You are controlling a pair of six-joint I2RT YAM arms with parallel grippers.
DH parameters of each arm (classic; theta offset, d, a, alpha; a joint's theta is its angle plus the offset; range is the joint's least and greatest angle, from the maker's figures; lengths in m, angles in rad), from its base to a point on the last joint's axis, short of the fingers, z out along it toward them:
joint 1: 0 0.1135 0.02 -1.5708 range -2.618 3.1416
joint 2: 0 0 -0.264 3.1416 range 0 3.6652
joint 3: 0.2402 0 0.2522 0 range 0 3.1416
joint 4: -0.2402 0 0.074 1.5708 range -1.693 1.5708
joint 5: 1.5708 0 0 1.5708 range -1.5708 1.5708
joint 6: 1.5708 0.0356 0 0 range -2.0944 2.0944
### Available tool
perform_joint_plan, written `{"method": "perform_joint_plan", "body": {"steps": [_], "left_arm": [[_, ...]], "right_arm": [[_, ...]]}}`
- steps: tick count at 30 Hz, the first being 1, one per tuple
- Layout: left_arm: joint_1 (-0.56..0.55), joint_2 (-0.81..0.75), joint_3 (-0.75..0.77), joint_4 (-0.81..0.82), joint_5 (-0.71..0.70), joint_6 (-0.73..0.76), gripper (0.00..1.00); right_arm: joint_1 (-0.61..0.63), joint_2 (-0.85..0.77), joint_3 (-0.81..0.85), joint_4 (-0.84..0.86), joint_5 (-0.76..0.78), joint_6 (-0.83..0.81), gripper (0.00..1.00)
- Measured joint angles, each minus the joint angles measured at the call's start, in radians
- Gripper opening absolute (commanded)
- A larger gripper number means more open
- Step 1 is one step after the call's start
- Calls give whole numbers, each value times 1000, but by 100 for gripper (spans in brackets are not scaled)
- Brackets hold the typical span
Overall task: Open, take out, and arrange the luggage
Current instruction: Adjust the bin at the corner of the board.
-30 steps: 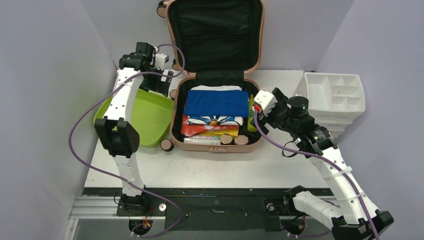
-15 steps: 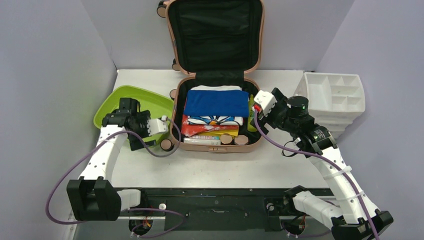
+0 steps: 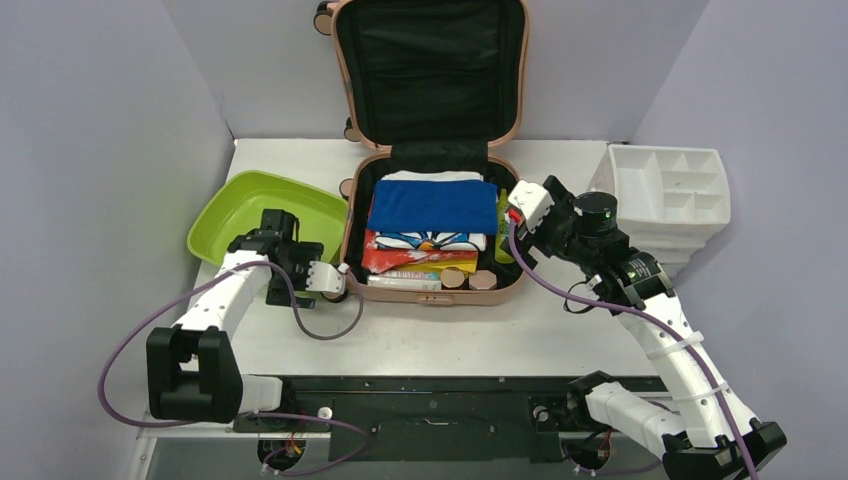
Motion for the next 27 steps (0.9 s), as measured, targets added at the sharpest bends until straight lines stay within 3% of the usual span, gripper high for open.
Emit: {"method": "perform_joint_plan", "body": {"steps": [5, 8, 27], "left_arm": [[-21, 68, 5, 24, -3, -50, 51], [-32, 93, 27, 32, -1, -96, 27], [-164, 139, 117, 135, 54, -378, 23]], "right_arm": [[0, 0, 0, 0, -2, 0, 100], [0, 1, 0, 0, -7, 0, 100], [0, 9, 0, -7, -18, 1, 100]]}}
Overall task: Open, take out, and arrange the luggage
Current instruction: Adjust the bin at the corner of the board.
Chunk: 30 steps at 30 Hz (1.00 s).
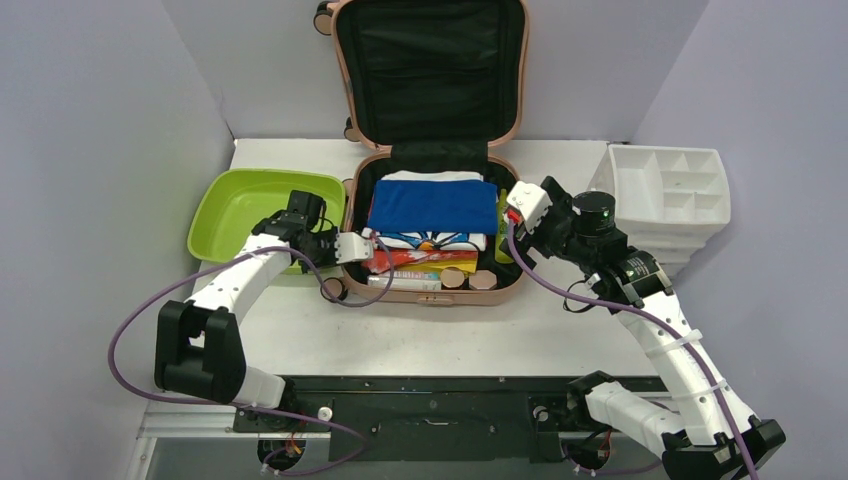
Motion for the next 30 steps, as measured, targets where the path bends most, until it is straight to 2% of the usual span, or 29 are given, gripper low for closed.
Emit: {"method": "perform_joint_plan", "body": {"steps": [1, 4, 6, 7, 8, 9, 10, 17, 21, 30], "left_arm": [[-1, 0, 2, 4, 8, -9, 24], [-3, 0, 3, 15, 28, -31, 38], [-4, -4, 3, 20, 44, -52, 57], [-4, -8, 3, 24, 51, -63, 70], [-1, -14, 5, 26, 63, -79, 77], [3, -19, 11, 26, 76, -100, 95], [14, -25, 22, 27, 95, -124, 99], [157, -34, 176, 97, 268, -381, 96], [185, 2, 215, 184, 333, -559, 96], [209, 318, 369, 271, 434, -1006, 96]], "right_arm": [[0, 0, 0, 0, 0, 0, 100], [0, 0, 0, 0, 0, 0, 100], [0, 0, 0, 0, 0, 1, 100], [0, 0, 0, 0, 0, 2, 100], [0, 0, 0, 0, 0, 4, 100], [0, 0, 0, 0, 0, 5, 100], [0, 1, 0, 0, 0, 6, 100], [0, 10, 2, -13, 0, 8, 100], [0, 14, 16, -23, 0, 7, 100], [0, 14, 21, -23, 0, 8, 100]]}}
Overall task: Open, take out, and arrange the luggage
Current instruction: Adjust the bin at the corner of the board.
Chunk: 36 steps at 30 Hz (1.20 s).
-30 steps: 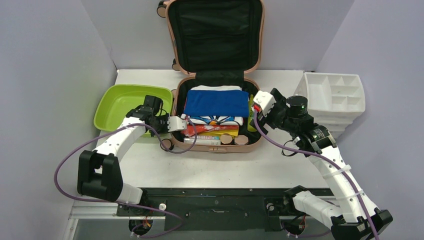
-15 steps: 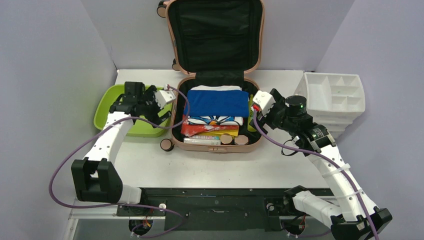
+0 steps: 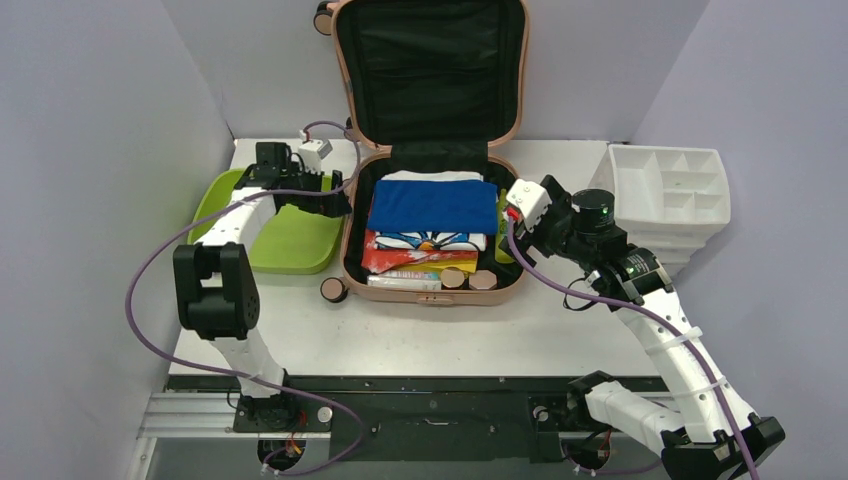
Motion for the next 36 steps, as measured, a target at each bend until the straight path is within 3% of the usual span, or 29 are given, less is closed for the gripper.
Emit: {"method": "perform_joint_plan", "body": {"steps": [11, 16, 24, 31, 36], "left_arm": [[77, 79, -16, 138, 28, -374, 96], [72, 78, -118, 238, 112, -509, 96], [71, 82, -235, 343, 175, -656, 96], [74, 97, -311, 540, 284, -800, 96], [58, 97, -332, 583, 307, -832, 96]], "right_arm": [[0, 4, 0, 1, 2, 0, 100], [0, 27, 0, 1, 6, 0, 100], [0, 30, 0, 1, 9, 0, 100], [0, 30, 0, 1, 11, 0, 100], [0, 30, 0, 1, 11, 0, 100]]}}
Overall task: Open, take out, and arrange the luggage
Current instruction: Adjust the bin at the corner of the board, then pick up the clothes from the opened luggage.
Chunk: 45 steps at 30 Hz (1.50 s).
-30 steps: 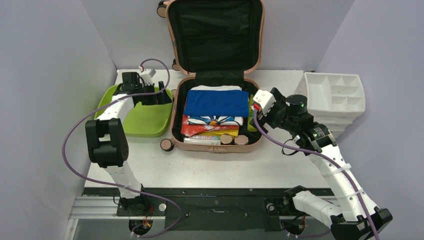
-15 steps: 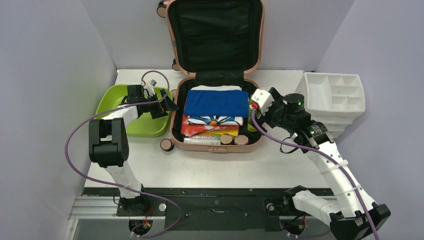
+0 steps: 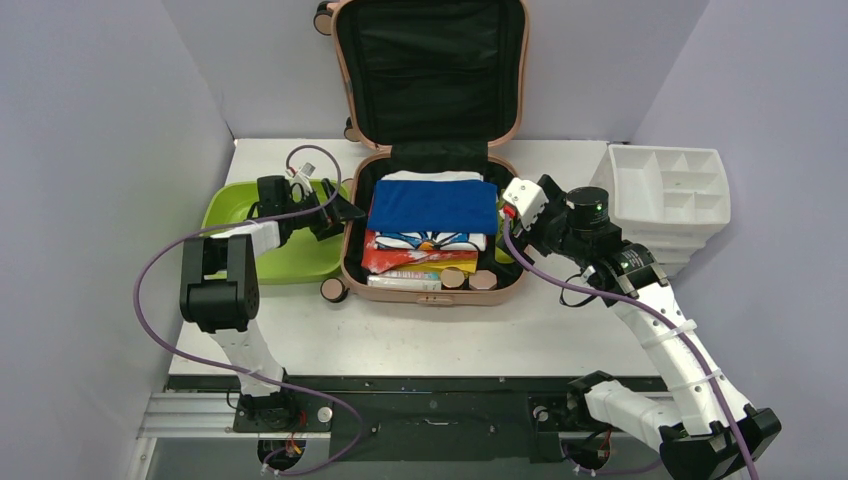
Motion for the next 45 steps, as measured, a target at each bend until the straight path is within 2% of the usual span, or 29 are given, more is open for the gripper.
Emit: {"method": "perform_joint_plan", "body": {"steps": [9, 17, 25, 30, 32, 33, 35, 39, 45], "left_arm": [[-10, 0, 17, -36, 8, 76, 96], [-24, -18, 113, -211, -27, 195, 96], [-43, -262, 296, -331, -115, 327, 96], [-54, -354, 416, -377, -67, 448, 96], [-62, -359, 434, -389, -67, 470, 96], [-68, -358, 440, -404, -89, 484, 96], [-82, -358, 448, -446, -169, 525, 96], [-101, -378, 448, -470, -340, 558, 96], [-55, -542, 299, -357, -449, 526, 96]], "right_arm": [[0, 0, 0, 0, 0, 0, 100], [0, 0, 0, 3, 23, 0, 100], [0, -9, 0, 65, 80, 22, 100], [3, 28, 17, 67, 72, 0, 100], [14, 53, 23, 72, 73, -38, 96], [26, 64, 23, 77, 79, -60, 91], [71, 88, 21, 97, 96, -109, 88], [198, 139, 35, 137, 134, -195, 87], [349, 374, 218, 184, 218, -254, 87]]}}
